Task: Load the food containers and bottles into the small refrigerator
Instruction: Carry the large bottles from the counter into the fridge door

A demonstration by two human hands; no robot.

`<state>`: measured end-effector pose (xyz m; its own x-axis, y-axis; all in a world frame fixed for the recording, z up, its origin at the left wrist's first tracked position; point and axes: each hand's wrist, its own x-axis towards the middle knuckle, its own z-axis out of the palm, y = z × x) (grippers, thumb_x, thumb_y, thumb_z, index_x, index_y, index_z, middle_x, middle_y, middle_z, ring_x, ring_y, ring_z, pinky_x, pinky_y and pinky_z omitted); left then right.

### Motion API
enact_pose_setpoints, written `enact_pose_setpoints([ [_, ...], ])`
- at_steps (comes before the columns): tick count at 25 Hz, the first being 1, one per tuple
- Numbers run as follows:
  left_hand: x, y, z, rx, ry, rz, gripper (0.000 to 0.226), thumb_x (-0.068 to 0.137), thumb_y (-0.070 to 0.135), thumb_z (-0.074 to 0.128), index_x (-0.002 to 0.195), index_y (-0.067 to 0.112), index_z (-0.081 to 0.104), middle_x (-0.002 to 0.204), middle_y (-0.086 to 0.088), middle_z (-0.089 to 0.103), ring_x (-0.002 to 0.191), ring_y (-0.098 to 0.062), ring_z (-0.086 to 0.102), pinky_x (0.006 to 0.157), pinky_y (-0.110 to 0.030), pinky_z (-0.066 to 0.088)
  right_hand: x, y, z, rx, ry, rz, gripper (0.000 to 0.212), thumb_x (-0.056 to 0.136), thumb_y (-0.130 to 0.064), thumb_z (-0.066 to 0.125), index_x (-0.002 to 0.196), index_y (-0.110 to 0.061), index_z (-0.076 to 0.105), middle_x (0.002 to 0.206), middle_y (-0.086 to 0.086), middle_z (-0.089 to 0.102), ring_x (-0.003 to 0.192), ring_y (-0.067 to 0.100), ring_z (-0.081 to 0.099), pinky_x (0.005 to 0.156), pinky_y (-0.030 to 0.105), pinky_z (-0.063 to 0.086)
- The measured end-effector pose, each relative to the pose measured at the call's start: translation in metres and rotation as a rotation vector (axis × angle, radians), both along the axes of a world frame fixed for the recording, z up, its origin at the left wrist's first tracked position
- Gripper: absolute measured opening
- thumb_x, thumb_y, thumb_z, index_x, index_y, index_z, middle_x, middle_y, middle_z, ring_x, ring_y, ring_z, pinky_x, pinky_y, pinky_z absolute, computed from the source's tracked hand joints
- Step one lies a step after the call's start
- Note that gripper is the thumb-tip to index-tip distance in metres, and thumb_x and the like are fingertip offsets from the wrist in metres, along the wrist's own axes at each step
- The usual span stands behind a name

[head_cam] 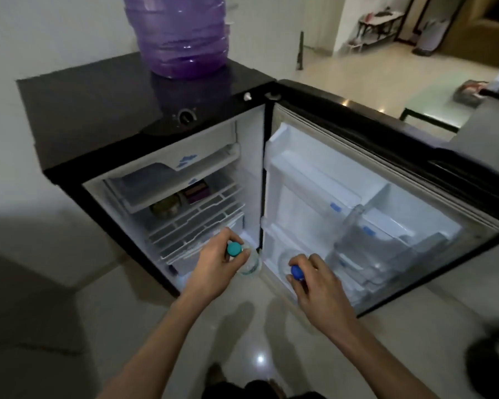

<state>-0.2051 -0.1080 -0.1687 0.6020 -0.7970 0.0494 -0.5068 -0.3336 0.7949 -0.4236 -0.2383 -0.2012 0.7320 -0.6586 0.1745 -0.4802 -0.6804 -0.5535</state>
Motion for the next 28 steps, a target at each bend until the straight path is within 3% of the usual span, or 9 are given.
enact_pose_setpoints([
  [3, 0.012, -0.062, -0.017, -0.034, -0.041, -0.121, 0.019, 0.097, 0.021, 0.080, 0.096, 0.021, 0.060, 0.085, 0.007, 0.059, 0.075, -0.008, 0.055, 0.065, -0.018, 0.042, 0.017, -0.027, -0.019, -0.024, -0.034, -0.153, 0.019, 0.100, -0.018, 0.071, 0.111, -0.024, 0.056, 0.103, 0.001, 0.052, 0.078, 0.025, 0.059, 0.065, 0.042, 0.055],
  [8, 0.039, -0.142, -0.053, -0.071, -0.003, -0.294, 0.022, 0.096, 0.018, 0.080, 0.095, 0.022, 0.059, 0.088, 0.012, 0.059, 0.078, -0.003, 0.057, 0.067, -0.012, 0.040, 0.050, -0.064, -0.053, 0.052, -0.045, -0.392, 0.017, 0.102, -0.021, 0.068, 0.116, -0.021, 0.057, 0.111, 0.004, 0.056, 0.086, 0.025, 0.062, 0.072, 0.042, 0.058],
  [13, 0.052, -0.201, -0.084, -0.033, 0.049, -0.508, 0.017, 0.103, 0.029, 0.073, 0.101, 0.029, 0.056, 0.095, 0.011, 0.056, 0.082, -0.002, 0.059, 0.070, -0.010, 0.045, 0.075, -0.093, -0.080, 0.099, -0.025, -0.593, 0.017, 0.103, -0.017, 0.066, 0.117, -0.022, 0.056, 0.111, 0.004, 0.060, 0.090, 0.022, 0.062, 0.077, 0.038, 0.056],
  [17, 0.051, -0.241, -0.115, 0.006, 0.065, -0.580, 0.016, 0.100, 0.018, 0.077, 0.109, 0.014, 0.064, 0.102, 0.002, 0.061, 0.088, -0.001, 0.059, 0.075, -0.005, 0.044, 0.088, -0.113, -0.099, 0.133, 0.060, -0.755, 0.013, 0.104, -0.018, 0.066, 0.116, -0.013, 0.064, 0.106, 0.011, 0.067, 0.091, 0.028, 0.066, 0.075, 0.046, 0.060],
  [18, 0.051, -0.250, -0.121, 0.037, 0.086, -0.591, 0.019, 0.100, 0.019, 0.078, 0.112, 0.011, 0.067, 0.106, -0.002, 0.063, 0.093, -0.004, 0.061, 0.079, -0.006, 0.047, 0.089, -0.118, -0.103, 0.138, 0.069, -0.783, 0.007, 0.103, -0.017, 0.066, 0.107, -0.011, 0.067, 0.099, 0.012, 0.068, 0.086, 0.028, 0.067, 0.071, 0.045, 0.060],
  [20, 0.049, -0.266, -0.130, 0.081, 0.103, -0.617, 0.027, 0.100, 0.023, 0.077, 0.120, 0.008, 0.068, 0.113, -0.009, 0.068, 0.103, -0.019, 0.069, 0.090, -0.021, 0.057, 0.093, -0.125, -0.105, 0.147, 0.084, -0.828, 0.010, 0.099, -0.013, 0.069, 0.089, -0.011, 0.068, 0.085, 0.012, 0.070, 0.076, 0.028, 0.068, 0.063, 0.038, 0.057],
  [23, 0.047, -0.286, -0.142, 0.245, 0.184, -0.595, 0.041, 0.097, 0.024, 0.078, 0.130, 0.002, 0.066, 0.122, -0.016, 0.072, 0.113, -0.028, 0.071, 0.100, -0.037, 0.058, 0.099, -0.131, -0.108, 0.135, 0.153, -0.879, 0.010, 0.088, -0.005, 0.077, 0.080, -0.009, 0.073, 0.076, 0.015, 0.071, 0.067, 0.033, 0.069, 0.056, 0.033, 0.051],
  [26, 0.049, -0.300, -0.170, 0.268, 0.210, -0.537, 0.057, 0.085, 0.042, 0.078, 0.129, 0.006, 0.068, 0.121, -0.014, 0.075, 0.117, -0.033, 0.072, 0.105, -0.053, 0.059, 0.102, -0.131, -0.114, 0.075, 0.250, -0.846, 0.014, 0.076, 0.002, 0.081, 0.071, -0.008, 0.073, 0.067, 0.016, 0.069, 0.056, 0.036, 0.067, 0.048, 0.032, 0.049],
  [28, 0.045, -0.310, -0.158, 0.382, 0.292, -0.551, 0.057, 0.090, 0.035, 0.078, 0.139, 0.007, 0.065, 0.132, -0.015, 0.071, 0.133, -0.037, 0.065, 0.116, -0.044, 0.050, 0.101, -0.138, -0.119, 0.026, 0.302, -0.818, 0.015, 0.076, 0.001, 0.075, 0.066, -0.010, 0.072, 0.062, 0.014, 0.068, 0.051, 0.035, 0.066, 0.047, 0.032, 0.050],
])
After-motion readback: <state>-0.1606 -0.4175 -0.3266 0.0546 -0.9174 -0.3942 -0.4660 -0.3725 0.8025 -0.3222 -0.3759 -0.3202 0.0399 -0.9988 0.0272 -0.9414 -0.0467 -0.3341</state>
